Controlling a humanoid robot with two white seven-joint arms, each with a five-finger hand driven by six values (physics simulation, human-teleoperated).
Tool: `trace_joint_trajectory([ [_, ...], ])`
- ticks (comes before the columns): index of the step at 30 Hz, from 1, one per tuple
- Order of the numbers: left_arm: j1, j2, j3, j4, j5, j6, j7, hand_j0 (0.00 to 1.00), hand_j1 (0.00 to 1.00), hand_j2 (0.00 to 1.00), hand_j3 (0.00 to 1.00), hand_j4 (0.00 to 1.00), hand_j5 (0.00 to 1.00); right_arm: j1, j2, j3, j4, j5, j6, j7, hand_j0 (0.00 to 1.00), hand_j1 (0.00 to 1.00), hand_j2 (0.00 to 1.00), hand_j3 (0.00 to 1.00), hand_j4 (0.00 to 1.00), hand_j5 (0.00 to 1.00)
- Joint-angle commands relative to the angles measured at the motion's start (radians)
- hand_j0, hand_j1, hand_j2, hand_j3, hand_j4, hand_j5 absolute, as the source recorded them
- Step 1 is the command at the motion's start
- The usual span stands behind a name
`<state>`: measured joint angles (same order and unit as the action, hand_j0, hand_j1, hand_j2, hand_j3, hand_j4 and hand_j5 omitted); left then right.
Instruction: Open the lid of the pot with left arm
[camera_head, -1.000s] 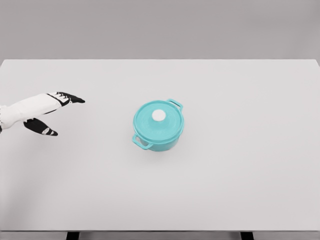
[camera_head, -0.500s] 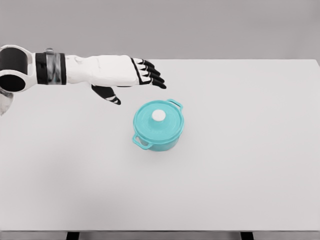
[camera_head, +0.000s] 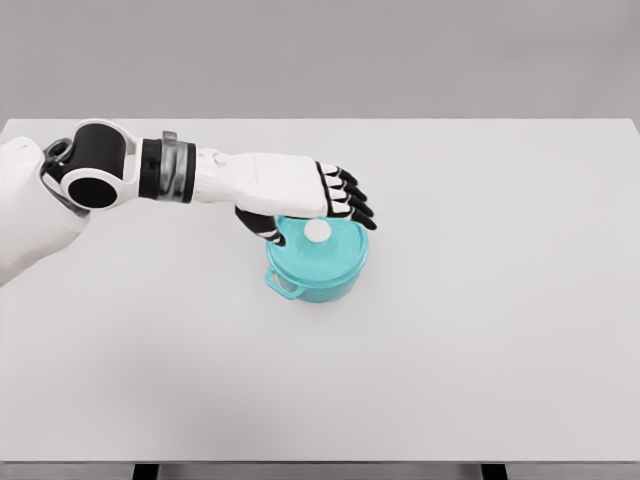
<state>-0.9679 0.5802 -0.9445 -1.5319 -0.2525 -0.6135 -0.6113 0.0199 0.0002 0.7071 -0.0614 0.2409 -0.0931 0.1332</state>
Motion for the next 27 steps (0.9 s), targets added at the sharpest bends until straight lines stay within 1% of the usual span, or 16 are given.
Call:
trace_joint_trajectory([
  [1,-0.002,-0.002,-0.020,0.015,-0.027,0.003,0.000,0.95,0.95,0.95,0.95,0.95,0.95,0.000,0.000,0.000,0.000,0.000,0.000,0.000,1.00,1.00,1.00,1.00,1.00,1.00],
  [3,-0.002,-0.010,-0.022,0.016,-0.053,0.003,0.000,0.95,0.95,0.95,0.95,0.95,0.95,0.000,0.000,0.000,0.000,0.000,0.000,0.000,1.00,1.00,1.00,1.00,1.00,1.00],
  [5,0.000,-0.019,-0.027,0.015,-0.054,0.003,0.000,0.95,0.95,0.95,0.95,0.95,0.95,0.000,0.000,0.000,0.000,0.000,0.000,0.000,1.00,1.00,1.00,1.00,1.00,1.00],
  [6,-0.002,-0.022,-0.033,0.015,-0.054,0.003,0.000,0.92,0.92,0.92,0.92,0.92,0.92,0.000,0.000,0.000,0.000,0.000,0.000,0.000,1.00,1.00,1.00,1.00,1.00,1.00],
  [7,-0.003,-0.022,-0.036,0.015,-0.054,0.003,0.000,0.92,0.92,0.92,0.92,0.92,0.92,0.000,0.000,0.000,0.000,0.000,0.000,0.000,1.00,1.00,1.00,1.00,1.00,1.00],
  [9,-0.005,-0.022,-0.036,0.015,-0.054,0.003,0.000,0.86,0.86,0.86,0.86,0.86,0.86,0.000,0.000,0.000,0.000,0.000,0.000,0.000,1.00,1.00,1.00,1.00,1.00,1.00],
  [12,-0.005,-0.023,-0.036,0.015,-0.056,0.003,0.000,0.83,0.83,0.83,0.83,0.83,0.83,0.000,0.000,0.000,0.000,0.000,0.000,0.000,1.00,1.00,1.00,1.00,1.00,1.00],
  [16,-0.003,-0.026,-0.039,0.025,-0.071,0.003,0.000,0.83,0.83,0.83,0.83,0.83,0.83,0.000,0.000,0.000,0.000,0.000,0.000,0.000,1.00,1.00,1.00,1.00,1.00,1.00],
  [17,-0.003,-0.039,-0.039,0.038,-0.099,0.003,0.000,0.83,0.83,0.83,0.83,0.83,0.83,0.000,0.000,0.000,0.000,0.000,0.001,0.000,1.00,1.00,1.00,1.00,1.00,1.00],
  [18,-0.005,-0.049,-0.039,0.062,-0.102,0.003,0.000,0.83,0.83,0.83,0.83,0.83,0.83,0.000,0.000,0.000,0.000,0.000,0.000,0.000,1.00,1.00,1.00,1.00,1.00,1.00],
  [20,-0.008,-0.057,-0.039,0.081,-0.122,0.003,0.000,0.83,0.83,0.83,0.83,0.83,0.83,0.000,0.000,0.000,0.000,0.000,0.000,0.000,1.00,1.00,1.00,1.00,1.00,1.00],
  [24,-0.005,-0.057,-0.040,0.081,-0.128,0.003,0.000,0.83,0.83,0.83,0.83,0.83,0.83,0.000,0.000,0.000,0.000,0.000,0.000,0.000,1.00,1.00,1.00,1.00,1.00,1.00],
  [25,-0.006,-0.057,-0.054,0.081,-0.128,0.003,0.000,0.83,0.83,0.83,0.83,0.83,0.83,0.000,0.000,0.000,0.000,0.000,0.000,0.000,1.00,1.00,1.00,1.00,1.00,1.00],
  [27,-0.006,-0.057,-0.056,0.081,-0.128,0.003,0.000,0.83,0.83,0.83,0.83,0.83,0.83,0.000,0.000,0.000,0.000,0.000,0.000,0.000,1.00,1.00,1.00,1.00,1.00,1.00],
])
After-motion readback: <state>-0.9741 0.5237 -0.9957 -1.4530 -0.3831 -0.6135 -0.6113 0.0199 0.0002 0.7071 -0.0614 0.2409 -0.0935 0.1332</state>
